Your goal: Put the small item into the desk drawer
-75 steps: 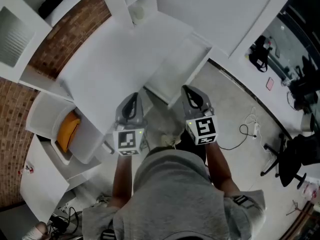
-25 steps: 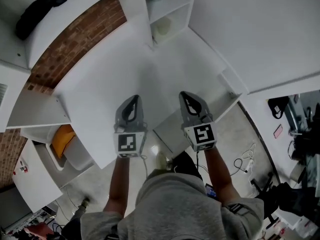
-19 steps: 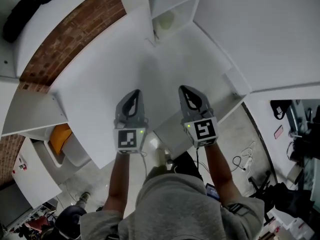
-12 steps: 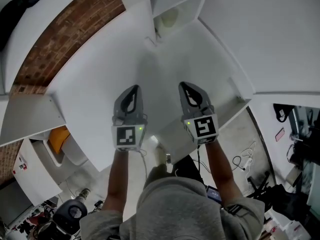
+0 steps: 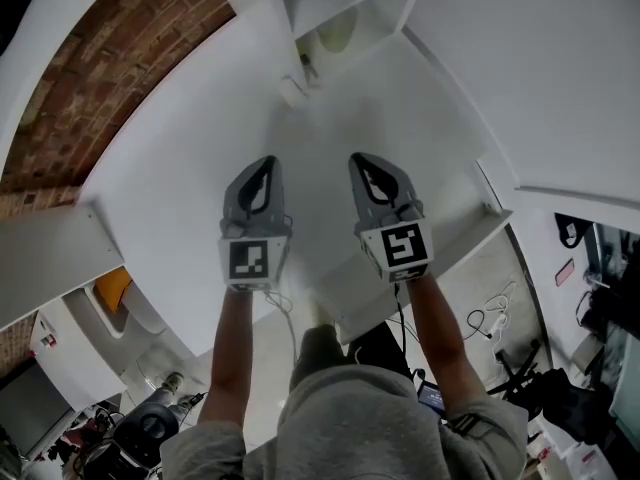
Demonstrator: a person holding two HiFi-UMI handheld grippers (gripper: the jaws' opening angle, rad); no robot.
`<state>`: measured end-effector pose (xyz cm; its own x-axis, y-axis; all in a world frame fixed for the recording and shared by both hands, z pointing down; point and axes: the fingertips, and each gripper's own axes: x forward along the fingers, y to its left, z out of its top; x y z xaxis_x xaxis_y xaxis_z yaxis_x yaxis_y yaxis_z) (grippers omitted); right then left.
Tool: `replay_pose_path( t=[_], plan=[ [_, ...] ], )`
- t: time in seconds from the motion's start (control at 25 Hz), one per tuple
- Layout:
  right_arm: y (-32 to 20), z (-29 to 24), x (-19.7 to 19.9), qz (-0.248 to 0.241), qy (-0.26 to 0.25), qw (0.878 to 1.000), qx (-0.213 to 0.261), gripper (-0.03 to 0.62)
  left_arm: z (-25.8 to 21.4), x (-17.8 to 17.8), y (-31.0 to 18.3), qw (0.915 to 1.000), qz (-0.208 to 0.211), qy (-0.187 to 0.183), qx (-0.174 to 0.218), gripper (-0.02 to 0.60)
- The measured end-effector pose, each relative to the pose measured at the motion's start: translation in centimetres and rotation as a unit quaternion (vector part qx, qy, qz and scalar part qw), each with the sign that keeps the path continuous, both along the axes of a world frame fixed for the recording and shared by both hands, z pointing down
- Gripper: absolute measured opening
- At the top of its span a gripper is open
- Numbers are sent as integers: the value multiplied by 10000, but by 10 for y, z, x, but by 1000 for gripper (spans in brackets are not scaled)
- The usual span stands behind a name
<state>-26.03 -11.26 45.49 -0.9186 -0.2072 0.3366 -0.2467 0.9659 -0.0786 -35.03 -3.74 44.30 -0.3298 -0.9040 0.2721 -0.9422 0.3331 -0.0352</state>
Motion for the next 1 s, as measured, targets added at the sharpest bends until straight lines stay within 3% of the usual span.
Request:
replay_pose_path(
  t=[0.36, 0.8, 0.88, 1.0],
  plan=[
    [-17, 36, -15, -76, 194, 9998, -39, 3, 35, -25, -35, 9995, 242, -195, -81, 13],
    [-30, 63, -25, -11, 338, 9994, -66, 3, 73, -54, -67, 9991, 189, -165, -332, 14],
    [-34, 66, -29, -7, 320, 9995, -87, 3, 80, -56, -72, 9990, 261, -81, -357, 93],
    [-39, 69, -38, -41, 265, 9996, -119, 3, 93, -61, -79, 9982, 382, -86, -461, 122]
  ],
)
